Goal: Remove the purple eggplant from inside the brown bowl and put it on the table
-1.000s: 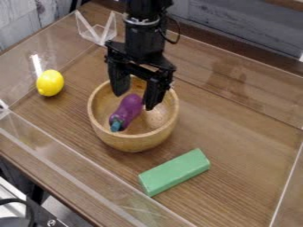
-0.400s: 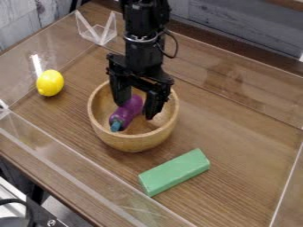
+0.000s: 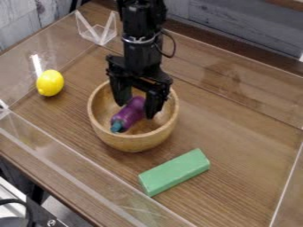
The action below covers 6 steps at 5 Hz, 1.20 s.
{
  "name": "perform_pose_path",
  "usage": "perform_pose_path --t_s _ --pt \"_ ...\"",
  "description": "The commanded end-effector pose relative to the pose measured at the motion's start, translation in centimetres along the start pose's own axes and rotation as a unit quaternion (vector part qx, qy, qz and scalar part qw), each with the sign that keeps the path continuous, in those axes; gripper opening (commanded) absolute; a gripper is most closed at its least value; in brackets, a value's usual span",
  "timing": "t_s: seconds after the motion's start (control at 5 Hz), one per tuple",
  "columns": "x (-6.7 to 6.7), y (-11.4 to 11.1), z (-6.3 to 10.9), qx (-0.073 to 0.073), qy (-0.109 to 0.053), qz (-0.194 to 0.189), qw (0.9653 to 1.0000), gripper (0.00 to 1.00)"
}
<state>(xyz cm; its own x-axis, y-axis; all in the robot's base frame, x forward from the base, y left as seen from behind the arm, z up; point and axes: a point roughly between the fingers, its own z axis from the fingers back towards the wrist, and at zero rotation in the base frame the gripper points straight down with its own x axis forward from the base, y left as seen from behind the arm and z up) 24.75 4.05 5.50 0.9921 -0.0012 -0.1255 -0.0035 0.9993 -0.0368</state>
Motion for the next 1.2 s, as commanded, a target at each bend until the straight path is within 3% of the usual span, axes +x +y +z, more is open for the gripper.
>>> perform_pose_path --t_s 0.0,1.0 --pt "0.42 0.12 0.65 -0.004 -0.02 0.003 0.9998 1.0" --pt "0.98 0.4 -0.33 -0.003 -0.022 0.012 0.9997 1.0"
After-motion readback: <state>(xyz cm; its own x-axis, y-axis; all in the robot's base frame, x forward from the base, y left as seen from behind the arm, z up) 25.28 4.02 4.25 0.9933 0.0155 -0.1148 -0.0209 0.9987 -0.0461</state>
